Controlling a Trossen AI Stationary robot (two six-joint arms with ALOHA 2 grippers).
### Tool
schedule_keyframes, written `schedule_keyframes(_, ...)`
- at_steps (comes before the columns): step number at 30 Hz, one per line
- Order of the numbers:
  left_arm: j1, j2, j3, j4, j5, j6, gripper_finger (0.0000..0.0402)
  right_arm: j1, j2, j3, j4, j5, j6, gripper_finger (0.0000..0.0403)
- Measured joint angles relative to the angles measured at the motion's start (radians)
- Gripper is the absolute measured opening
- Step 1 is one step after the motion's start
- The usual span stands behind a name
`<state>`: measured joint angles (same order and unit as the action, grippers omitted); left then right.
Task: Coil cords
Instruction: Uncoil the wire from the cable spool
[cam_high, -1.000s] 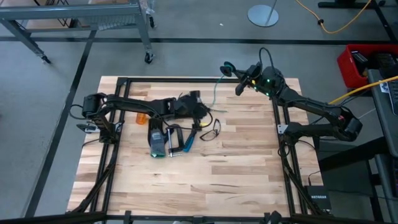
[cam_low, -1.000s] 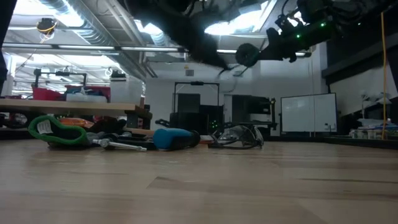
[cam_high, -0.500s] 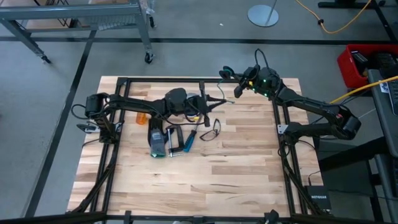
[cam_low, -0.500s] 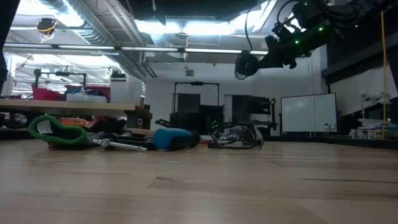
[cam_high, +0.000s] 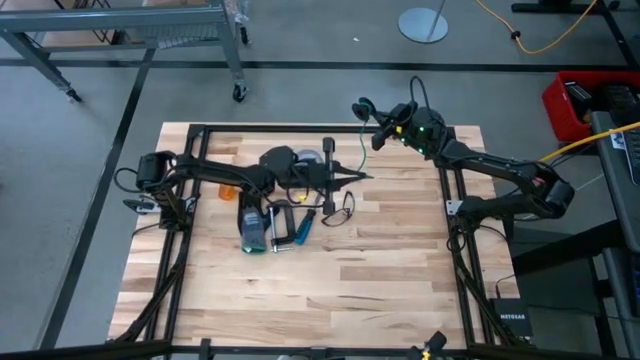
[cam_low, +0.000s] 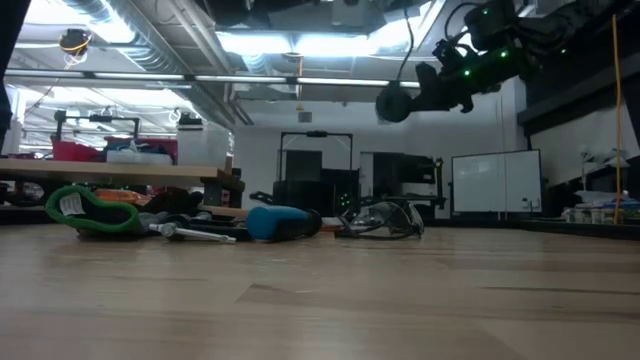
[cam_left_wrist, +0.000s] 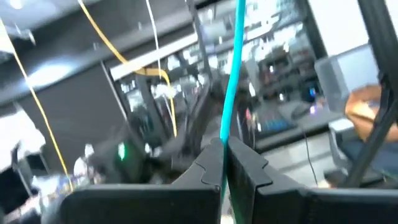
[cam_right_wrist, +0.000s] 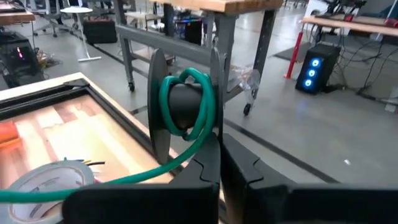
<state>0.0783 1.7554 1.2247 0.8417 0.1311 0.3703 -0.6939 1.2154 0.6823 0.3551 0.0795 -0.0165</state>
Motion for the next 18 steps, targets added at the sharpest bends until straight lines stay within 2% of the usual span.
schedule_keyframes(6,-0.009,0.0,0.0,0.125,0.0,0.048,0.0,0.0,0.031,0.0,-0.025,-0.036,0.019,0.0001)
schedule_keyframes(9,-0.007,-0.002,0.0,0.149,-0.048,0.115,0.0,0.0,0.031,0.0,-0.057,-0.06,0.02,0.0001)
schedule_keyframes(14,-0.006,-0.036,0.0,0.109,-0.283,0.327,0.0,0.0,0.03,0.0,-0.149,-0.082,0.02,0.0001)
schedule_keyframes(18,-0.009,-0.072,0.0,0.03,-0.586,0.535,0.0,-0.001,0.026,0.0,-0.204,-0.107,0.018,0.0001)
